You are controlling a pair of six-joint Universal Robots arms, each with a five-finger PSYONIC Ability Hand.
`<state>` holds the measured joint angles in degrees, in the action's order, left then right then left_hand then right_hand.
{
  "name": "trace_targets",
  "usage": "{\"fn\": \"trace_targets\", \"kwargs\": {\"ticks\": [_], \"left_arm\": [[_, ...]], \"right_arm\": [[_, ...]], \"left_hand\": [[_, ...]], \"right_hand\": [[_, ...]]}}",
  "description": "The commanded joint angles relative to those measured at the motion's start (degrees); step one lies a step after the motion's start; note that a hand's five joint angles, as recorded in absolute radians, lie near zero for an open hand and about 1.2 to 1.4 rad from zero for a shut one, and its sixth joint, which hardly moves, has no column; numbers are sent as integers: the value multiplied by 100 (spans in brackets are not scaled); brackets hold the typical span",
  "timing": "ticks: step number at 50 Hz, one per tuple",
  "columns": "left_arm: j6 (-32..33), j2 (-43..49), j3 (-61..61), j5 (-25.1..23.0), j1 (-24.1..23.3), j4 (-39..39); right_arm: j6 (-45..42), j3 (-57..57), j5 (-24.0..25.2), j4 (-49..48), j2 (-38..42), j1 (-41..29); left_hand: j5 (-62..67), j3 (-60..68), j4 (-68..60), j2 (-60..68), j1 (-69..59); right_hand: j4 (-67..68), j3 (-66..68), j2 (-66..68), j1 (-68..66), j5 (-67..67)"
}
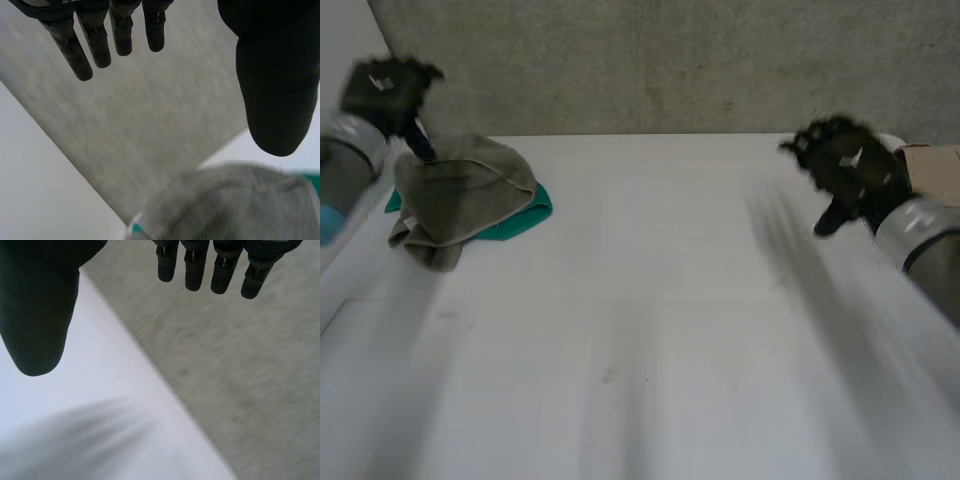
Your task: Fold the laundry.
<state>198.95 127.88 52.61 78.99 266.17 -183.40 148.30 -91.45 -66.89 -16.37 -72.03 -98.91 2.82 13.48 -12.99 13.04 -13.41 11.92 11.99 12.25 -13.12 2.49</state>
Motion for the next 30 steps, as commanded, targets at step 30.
{"fn": "trace_targets", "kwargs": {"ticks": [30], "left_arm": [[1077,1936,-1264,583,-495,-2208]], "right_arm": [[-381,-839,-35,-59,655,-50]], "left_hand": [[6718,6652,-6701,6696,-6659]], "right_hand": [[-192,-199,-225,312,-249]]}}
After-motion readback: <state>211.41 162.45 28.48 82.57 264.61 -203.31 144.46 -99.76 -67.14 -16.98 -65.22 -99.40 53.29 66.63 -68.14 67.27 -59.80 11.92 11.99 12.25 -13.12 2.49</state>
